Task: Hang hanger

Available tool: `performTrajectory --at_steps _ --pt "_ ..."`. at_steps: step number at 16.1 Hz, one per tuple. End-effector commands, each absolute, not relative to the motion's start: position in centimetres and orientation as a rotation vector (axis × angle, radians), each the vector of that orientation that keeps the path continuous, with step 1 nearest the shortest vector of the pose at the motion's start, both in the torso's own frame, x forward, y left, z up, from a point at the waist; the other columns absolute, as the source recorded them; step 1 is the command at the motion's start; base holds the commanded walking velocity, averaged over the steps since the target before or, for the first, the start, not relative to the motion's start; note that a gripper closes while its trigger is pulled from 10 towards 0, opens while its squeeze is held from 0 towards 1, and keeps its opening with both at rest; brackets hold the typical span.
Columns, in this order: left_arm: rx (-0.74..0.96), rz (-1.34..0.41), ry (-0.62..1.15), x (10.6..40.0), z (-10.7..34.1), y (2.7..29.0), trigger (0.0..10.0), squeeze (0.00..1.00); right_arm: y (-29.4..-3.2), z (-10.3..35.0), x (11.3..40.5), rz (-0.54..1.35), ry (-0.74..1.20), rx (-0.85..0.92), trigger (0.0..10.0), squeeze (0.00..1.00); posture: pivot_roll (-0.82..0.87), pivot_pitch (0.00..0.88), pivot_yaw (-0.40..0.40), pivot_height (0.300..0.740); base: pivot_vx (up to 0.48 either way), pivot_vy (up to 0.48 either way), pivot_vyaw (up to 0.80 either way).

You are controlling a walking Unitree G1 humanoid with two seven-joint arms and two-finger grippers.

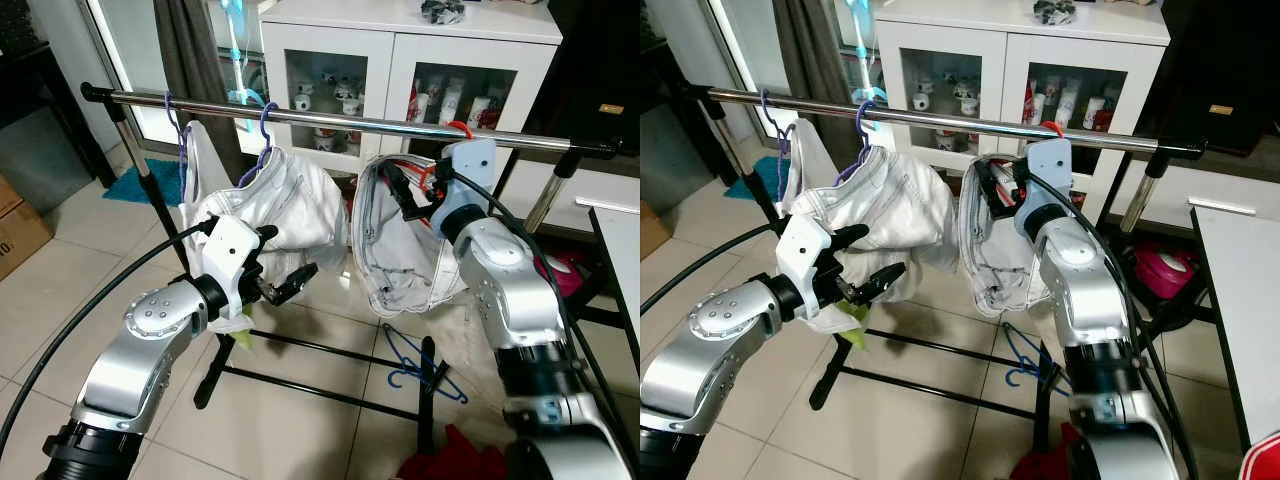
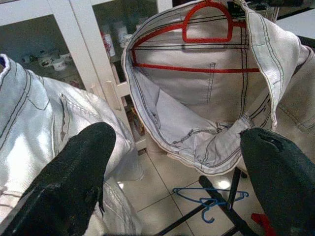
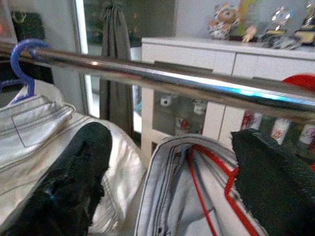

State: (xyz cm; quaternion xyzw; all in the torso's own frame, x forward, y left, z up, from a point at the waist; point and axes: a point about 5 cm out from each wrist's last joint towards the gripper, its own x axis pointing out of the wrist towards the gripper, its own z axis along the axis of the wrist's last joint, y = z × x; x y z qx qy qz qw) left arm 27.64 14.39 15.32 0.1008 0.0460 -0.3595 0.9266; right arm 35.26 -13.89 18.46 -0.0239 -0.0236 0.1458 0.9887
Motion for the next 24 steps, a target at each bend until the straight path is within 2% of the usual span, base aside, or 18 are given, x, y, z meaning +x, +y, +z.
performTrajectory --at_steps 1,4,5,6,7,9,11,12,13,15,16,20,24 --pt "0.235 -0.734 0.084 27.5 15.5 14.5 10.0 0.45 -14.1 18.8 35.8 0.306 -0.062 -0.048 1.3 0.00 -0.11 0.000 0.035 0.740 0.000 0.000 0.00" --pt "0.235 -0.731 0.085 27.4 15.5 14.5 10.0 0.45 -14.5 18.7 36.3 0.303 -0.050 -0.030 1.2 0.00 -0.11 0.000 0.028 0.740 0.000 0.000 0.00" --pt "0.233 -0.729 0.085 27.3 15.4 14.4 10.0 0.45 -14.6 18.7 36.1 0.320 -0.055 -0.028 2.9 0.00 -0.10 0.000 0.024 0.740 0.000 0.000 0.00" --pt "0.232 -0.728 0.085 27.2 15.4 14.5 10.0 0.45 -14.7 18.6 35.5 0.363 -0.064 -0.037 6.9 0.00 -0.10 0.000 0.023 0.740 0.000 0.000 0.00" --pt "0.232 -0.727 0.086 27.2 15.4 14.5 10.0 0.44 -14.7 18.5 35.4 0.369 -0.066 -0.040 10.0 0.00 -0.10 0.000 0.022 0.740 0.000 0.000 0.00" --pt "0.240 -0.725 0.088 27.2 15.2 14.5 10.0 0.43 -15.1 18.1 34.1 0.449 -0.060 -0.083 10.0 0.00 -0.11 0.000 0.025 0.740 0.000 0.000 0.00" --pt "0.232 -0.740 0.084 27.4 15.4 14.3 10.0 0.43 -17.5 18.1 33.3 0.376 -0.040 -0.055 10.0 0.00 -0.12 0.000 0.036 0.740 0.000 0.000 0.00" --pt "0.228 -0.750 0.083 27.5 15.4 14.2 10.0 0.44 -18.0 18.1 33.4 0.351 -0.030 -0.046 10.0 0.91 -0.12 0.000 0.044 0.740 0.000 0.000 0.00" --pt "0.217 -0.772 0.076 27.5 15.5 14.0 10.0 0.44 -18.9 17.8 33.7 0.291 -0.004 -0.033 10.0 1.00 -0.13 0.000 0.046 0.740 0.000 0.000 0.00" --pt "0.177 -0.839 0.044 27.5 16.2 13.4 10.0 0.44 -19.4 17.8 34.6 0.221 0.005 -0.031 10.0 0.99 -0.13 0.000 0.046 0.740 0.000 0.000 0.00" --pt "0.151 -0.879 0.030 27.4 16.6 13.2 10.0 0.44 -19.1 18.0 35.0 0.227 0.003 -0.006 10.0 0.00 -0.12 0.000 0.056 0.740 0.000 0.000 0.00" --pt "0.124 -0.936 0.016 27.2 17.2 12.9 10.0 0.44 -17.9 17.9 36.8 0.230 0.011 0.051 10.0 0.00 -0.11 0.000 0.052 0.740 0.000 0.000 0.00" --pt "0.115 -0.923 0.017 27.1 17.0 13.4 10.0 0.44 -18.5 17.8 37.9 0.166 0.010 0.099 10.0 0.00 -0.10 0.000 0.043 0.740 0.000 0.000 0.00"
